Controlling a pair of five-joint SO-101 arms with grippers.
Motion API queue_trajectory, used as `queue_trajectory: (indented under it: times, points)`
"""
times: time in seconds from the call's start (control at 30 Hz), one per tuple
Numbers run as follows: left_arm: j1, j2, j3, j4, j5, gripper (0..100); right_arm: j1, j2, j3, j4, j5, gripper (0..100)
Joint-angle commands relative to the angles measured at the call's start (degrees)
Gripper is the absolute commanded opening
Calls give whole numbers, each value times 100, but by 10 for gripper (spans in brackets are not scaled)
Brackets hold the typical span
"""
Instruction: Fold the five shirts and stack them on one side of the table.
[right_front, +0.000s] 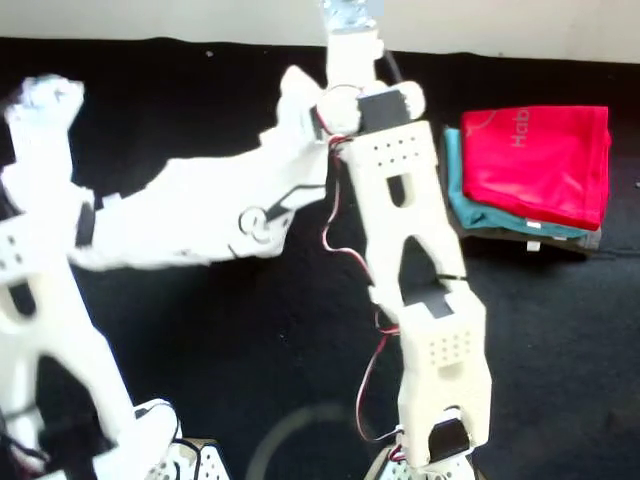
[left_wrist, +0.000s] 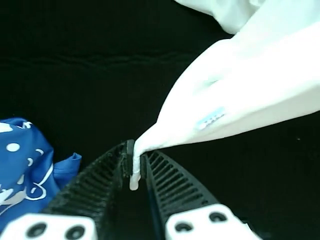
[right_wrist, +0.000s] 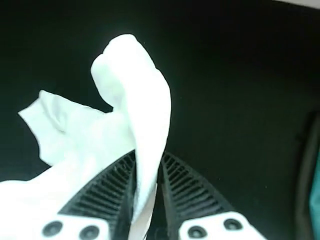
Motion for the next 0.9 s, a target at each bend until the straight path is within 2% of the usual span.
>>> queue_trajectory:
  times: [0.0, 0.1, 0.2, 0.33, 0.47, 0.73, 0.87]
  points:
    - [286, 593, -2264, 360, 62, 8, 154, -778, -268, -57, 44, 7]
    - [549, 646, -2747, 360, 70, 8, 163, -980, -268, -31, 44, 7]
    - [963, 391, -2484, 369, 79, 8, 163, -1024, -224, -22, 44, 7]
    - [1411, -40, -1323, 369, 70, 8, 163, -989, -57, 57, 53, 7]
    - [1578, -189, 4, 325, 70, 8, 163, -822, 356, 180, 44, 8]
    - [1604, -233, 2343, -844, 70, 9, 180, -453, 1464, 198, 18, 8]
    - [1604, -233, 3160, -1363, 70, 9, 523, -462, 1710, 541, -879, 6]
